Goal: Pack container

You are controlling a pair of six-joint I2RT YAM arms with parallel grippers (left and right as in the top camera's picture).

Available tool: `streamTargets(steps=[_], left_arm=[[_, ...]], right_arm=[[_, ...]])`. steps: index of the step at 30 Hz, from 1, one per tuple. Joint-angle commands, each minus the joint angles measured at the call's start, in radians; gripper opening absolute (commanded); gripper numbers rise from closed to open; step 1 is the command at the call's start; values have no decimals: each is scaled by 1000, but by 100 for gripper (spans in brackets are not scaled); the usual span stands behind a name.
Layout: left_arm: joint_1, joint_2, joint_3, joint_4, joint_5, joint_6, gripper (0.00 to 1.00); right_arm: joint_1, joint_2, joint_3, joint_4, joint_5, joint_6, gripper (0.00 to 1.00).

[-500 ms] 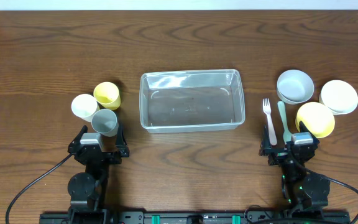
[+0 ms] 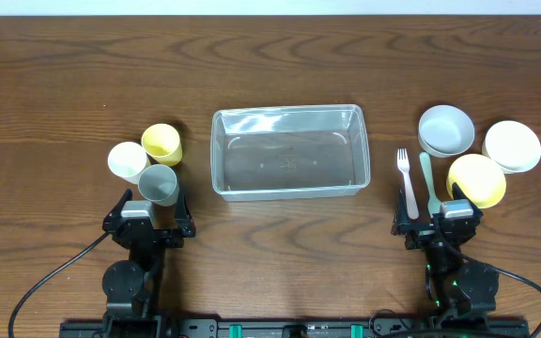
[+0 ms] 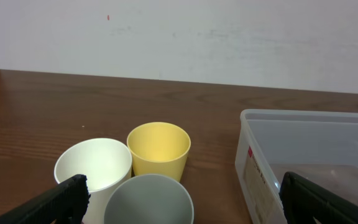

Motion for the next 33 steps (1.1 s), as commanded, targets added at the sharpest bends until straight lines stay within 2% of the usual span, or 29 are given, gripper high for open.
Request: streamTargets(steps=[1, 33], left_arm=[[4, -6, -12, -46, -24, -13, 98], [4, -6, -12, -46, -24, -13, 98]], right_arm=[[8, -6, -2, -4, -11, -8, 99], [8, -6, -2, 6, -11, -8, 99]])
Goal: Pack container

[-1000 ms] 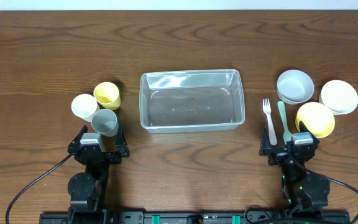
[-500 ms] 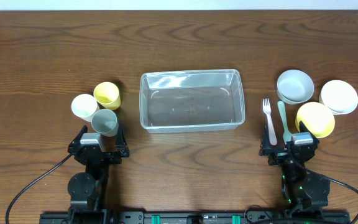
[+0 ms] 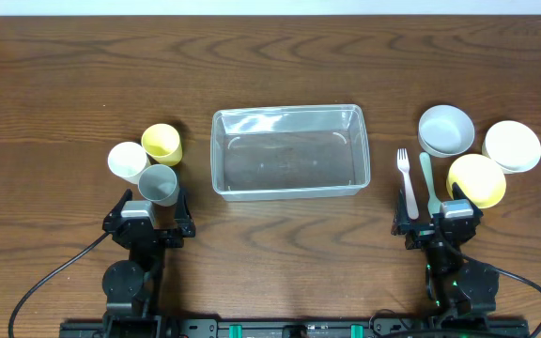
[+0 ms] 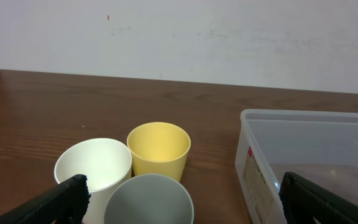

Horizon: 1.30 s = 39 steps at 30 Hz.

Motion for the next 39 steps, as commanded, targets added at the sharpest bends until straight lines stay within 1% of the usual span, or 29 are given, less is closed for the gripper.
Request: streamTargets(steps=[1, 18, 22, 25, 28, 30, 33, 37, 39], left_arm=[[4, -6, -12, -46, -24, -13, 98], [4, -6, -12, -46, -24, -13, 98], [4, -5, -12, -46, -24, -13, 98], [4, 10, -11, -46, -24, -14, 98], [4, 43, 16, -68, -24, -75, 98], [4, 85, 68, -113, -24, -107, 98], [4, 194, 202, -193, -24, -114, 98], [4, 412, 449, -292, -24, -114, 98], [4, 535, 584, -352, -24, -114, 98]], right_arm=[[8, -6, -2, -5, -11, -8, 99], [8, -6, -2, -3, -20, -7, 99], [8, -2, -2, -7, -22, 74, 99], [8, 33, -2, -7, -22, 120, 99], [8, 100, 10, -7, -23, 169, 99], [8, 166, 41, -11, -27, 172, 99], [8, 284, 139, -40, -34, 172, 99], [8, 503, 353, -137, -34, 167, 99], [8, 634, 488, -218, -34, 161, 99]])
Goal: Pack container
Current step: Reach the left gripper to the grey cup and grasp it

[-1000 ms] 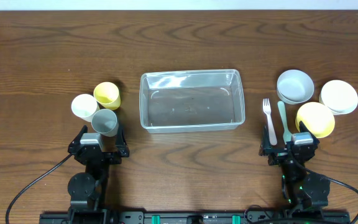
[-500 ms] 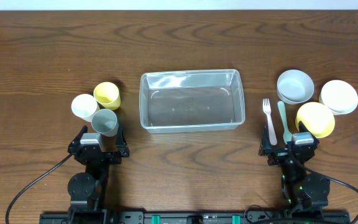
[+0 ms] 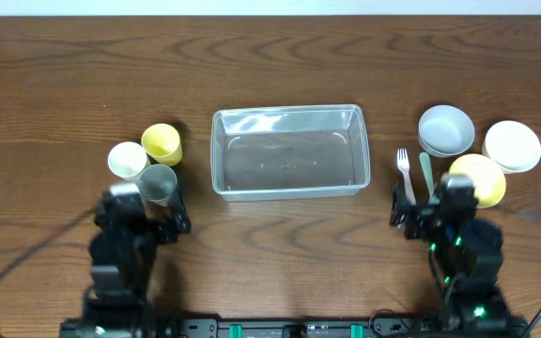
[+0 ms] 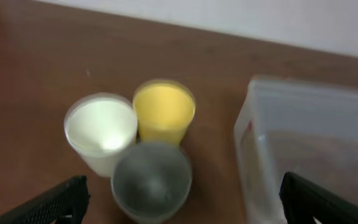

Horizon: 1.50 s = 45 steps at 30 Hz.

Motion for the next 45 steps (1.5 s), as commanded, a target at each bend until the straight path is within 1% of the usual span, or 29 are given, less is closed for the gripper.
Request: streamTargets(steps=[1, 3, 6, 7, 10, 12, 17, 25, 33, 35, 38, 39, 43, 45], left_arm=[[4, 183, 230, -71, -8, -13, 98], [4, 317, 373, -173, -8, -13, 98], [4, 535, 614, -429, -7, -13, 98], [4, 615, 700, -541, -7, -13, 98], [4, 788, 864, -774, -8, -13, 98], [4, 860, 901, -833, -8, -13, 98], [4, 995, 902, -831, -8, -13, 98], [4, 1164, 901, -780, -8, -13, 98], [4, 1319, 901, -752, -7, -13, 98], [4, 1356, 901, -747, -7, -13, 100], [4, 1407, 901, -745, -7, -13, 95], [4, 1421, 901, -745, -7, -13, 91], [4, 1454, 901, -746, -7, -13, 73], [4, 1454, 901, -746, -7, -13, 66]], right_arm=[[8, 185, 221, -93, -14, 2, 99], [8, 310, 366, -211, -14, -9, 99], [8, 510, 602, -434, -22, -21, 99], [8, 578, 682, -512, -34, -25, 99], [8, 722, 851, -661, -75, -23, 99], [8, 773, 902, -697, -82, -23, 99], [8, 837, 916, -698, -82, -23, 99], [8, 866, 912, -722, -81, -24, 99], [8, 866, 912, -728, -81, -23, 96], [8, 866, 912, -731, -81, -24, 93], [8, 866, 912, -737, -81, -24, 89], [8, 866, 912, -739, -80, -24, 87], [8, 866, 912, -743, -77, -24, 73], [8, 866, 912, -743, -77, -24, 70]])
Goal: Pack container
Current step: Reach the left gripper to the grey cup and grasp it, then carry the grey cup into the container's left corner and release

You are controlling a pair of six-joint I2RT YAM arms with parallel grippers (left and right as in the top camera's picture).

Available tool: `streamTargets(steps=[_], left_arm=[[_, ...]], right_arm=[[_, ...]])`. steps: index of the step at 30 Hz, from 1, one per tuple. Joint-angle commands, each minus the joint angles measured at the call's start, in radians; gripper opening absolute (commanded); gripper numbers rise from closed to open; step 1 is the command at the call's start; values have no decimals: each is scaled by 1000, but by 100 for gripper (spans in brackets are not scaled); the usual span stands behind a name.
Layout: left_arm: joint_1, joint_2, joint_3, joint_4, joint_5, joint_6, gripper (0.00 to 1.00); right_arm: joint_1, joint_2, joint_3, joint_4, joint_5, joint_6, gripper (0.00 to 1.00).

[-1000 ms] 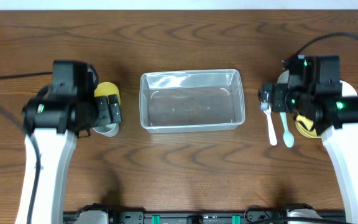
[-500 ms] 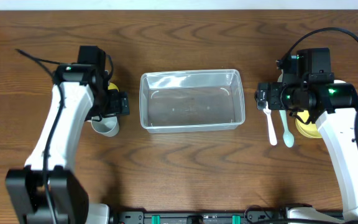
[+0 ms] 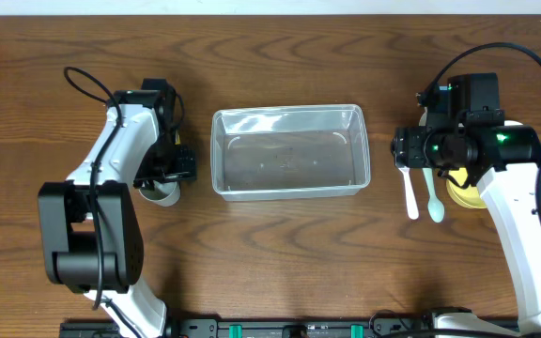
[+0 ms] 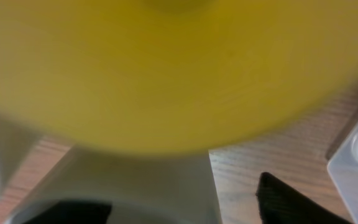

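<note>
The clear plastic container [image 3: 289, 152] stands mid-table, and its corner shows in the left wrist view. My left gripper [image 3: 162, 176] is low over the group of cups, open. In the left wrist view the gripper [image 4: 173, 208] has the grey cup [image 4: 142, 186] between its wide-apart fingers [image 4: 284, 199], with the yellow cup [image 4: 179, 68] blurred and very close beyond. The grey cup [image 3: 163, 195] peeks out under the arm; the yellow and white cups are hidden overhead. My right gripper [image 3: 402, 150] hangs over the top of the fork [image 3: 409, 195] and spoon [image 3: 434, 202].
Part of the yellow bowl [image 3: 460, 194] shows under the right arm; the two white bowls are hidden by it. Cables loop off both arms, one near the far left [image 3: 78, 80] and one at the far right [image 3: 496, 47].
Both arms have moved from near the front edge out over the table. My left gripper is now down at the cups, close to the yellow one. My right gripper is now over the cutlery.
At the first two moments both arms were parked at the front edge with open grippers, and cups, container, cutlery and bowls lay untouched. Then both arms were lifted and nearer the objects. Now the left stands at the cups and the right over the fork and spoon.
</note>
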Motion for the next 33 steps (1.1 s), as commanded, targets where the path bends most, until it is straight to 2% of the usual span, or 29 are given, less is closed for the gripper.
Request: streamTargets(steps=[1, 5, 11, 14, 19, 24, 28, 33], left_arm=[[4, 2, 17, -4, -7, -4, 63], [2, 2, 17, -15, 15, -3, 38], [2, 2, 17, -20, 69, -3, 19], [2, 2, 17, -30, 69, -3, 6], [-3, -8, 18, -57, 69, -4, 6], [-49, -106, 46, -122, 69, -16, 6], [-127, -244, 135, -177, 69, -22, 6], [-270, -356, 274, -100, 55, -11, 6]], right_arm=[[8, 1, 16, -2, -3, -3, 69], [8, 1, 16, -2, -3, -3, 68], [8, 1, 16, -2, 4, -3, 68], [8, 1, 16, -3, 11, -3, 68], [8, 1, 16, -3, 24, -3, 68], [8, 1, 16, -3, 31, -3, 68], [8, 1, 16, -2, 31, -4, 69], [8, 1, 16, -2, 31, -6, 70]])
